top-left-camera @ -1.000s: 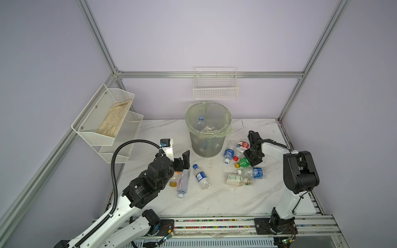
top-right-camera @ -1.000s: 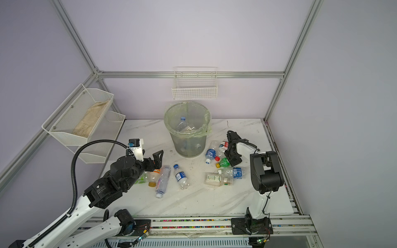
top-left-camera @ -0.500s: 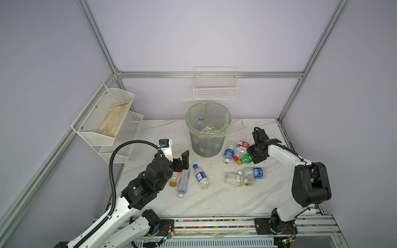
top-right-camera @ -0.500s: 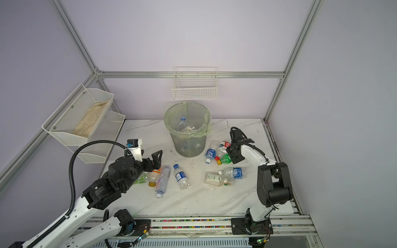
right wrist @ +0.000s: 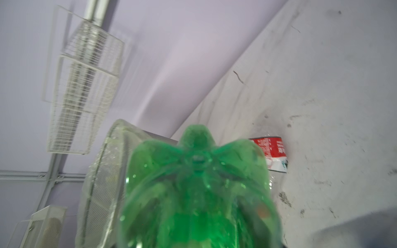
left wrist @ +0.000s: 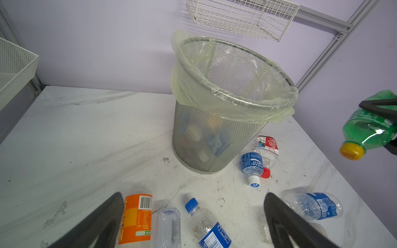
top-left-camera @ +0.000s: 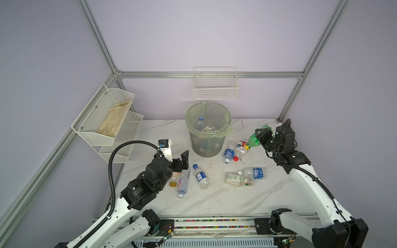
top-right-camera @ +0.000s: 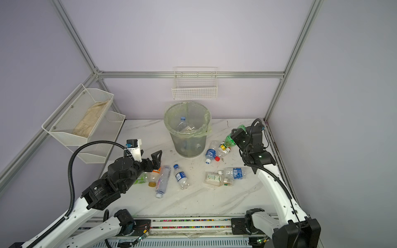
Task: Throw the plastic bottles in the bin
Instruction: Pick up the plastic bottle from the middle-right of the table, then throw the plastic bottle into the trash bin.
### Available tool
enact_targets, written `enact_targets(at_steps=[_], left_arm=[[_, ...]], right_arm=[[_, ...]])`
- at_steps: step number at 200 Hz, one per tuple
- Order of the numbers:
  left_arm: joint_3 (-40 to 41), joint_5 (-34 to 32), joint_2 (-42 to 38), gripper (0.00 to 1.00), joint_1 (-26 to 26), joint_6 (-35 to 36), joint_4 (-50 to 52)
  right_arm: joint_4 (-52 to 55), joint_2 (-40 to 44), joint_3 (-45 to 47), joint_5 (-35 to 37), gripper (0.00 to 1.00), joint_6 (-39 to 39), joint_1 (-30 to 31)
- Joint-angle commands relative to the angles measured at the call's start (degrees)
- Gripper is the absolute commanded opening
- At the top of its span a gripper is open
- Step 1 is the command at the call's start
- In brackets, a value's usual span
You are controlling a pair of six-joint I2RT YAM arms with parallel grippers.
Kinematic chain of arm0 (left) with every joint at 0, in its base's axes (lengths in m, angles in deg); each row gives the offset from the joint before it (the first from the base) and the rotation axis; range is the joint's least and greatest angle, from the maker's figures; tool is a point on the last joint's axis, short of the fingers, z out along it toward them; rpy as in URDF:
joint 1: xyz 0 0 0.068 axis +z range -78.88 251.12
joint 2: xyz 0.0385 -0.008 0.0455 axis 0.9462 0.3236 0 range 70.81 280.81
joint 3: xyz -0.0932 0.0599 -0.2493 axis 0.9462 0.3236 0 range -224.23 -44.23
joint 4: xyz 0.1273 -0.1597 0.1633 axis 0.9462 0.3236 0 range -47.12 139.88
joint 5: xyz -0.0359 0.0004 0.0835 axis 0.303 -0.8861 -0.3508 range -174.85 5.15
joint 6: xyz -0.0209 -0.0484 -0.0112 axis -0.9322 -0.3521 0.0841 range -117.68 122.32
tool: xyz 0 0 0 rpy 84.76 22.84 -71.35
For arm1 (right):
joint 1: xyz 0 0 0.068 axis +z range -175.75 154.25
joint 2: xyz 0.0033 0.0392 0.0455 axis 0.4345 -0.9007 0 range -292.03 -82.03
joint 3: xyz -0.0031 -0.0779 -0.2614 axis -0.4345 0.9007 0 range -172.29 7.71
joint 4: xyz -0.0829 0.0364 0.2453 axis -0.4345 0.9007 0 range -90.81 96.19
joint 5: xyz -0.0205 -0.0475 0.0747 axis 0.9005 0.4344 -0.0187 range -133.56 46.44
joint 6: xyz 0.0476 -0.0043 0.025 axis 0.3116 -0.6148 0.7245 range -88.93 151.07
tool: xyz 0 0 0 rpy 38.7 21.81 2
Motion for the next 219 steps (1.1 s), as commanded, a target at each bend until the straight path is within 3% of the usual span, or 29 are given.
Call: enact_targets(at_steps=[1, 123, 219], left_arm=[[2.4, -0.9, -0.4, 1.00, -0.3, -1.2, -1.2], [3.9, -0.3, -1.7, 1.00, -0.3, -2.0, -1.1], [4.7, 3.1, -2.9, 1.00, -0.3, -0.4, -3.8]], right_arm=[[-9.1, 3.7, 0.8, -4.7, 0.00, -9.7, -0.1], [-12.9, 14.9, -1.4, -16.3, 0.00, -22.2, -0.2], [-15.0, 10.0, -6.4, -19.3, 0.00, -22.8, -0.2]])
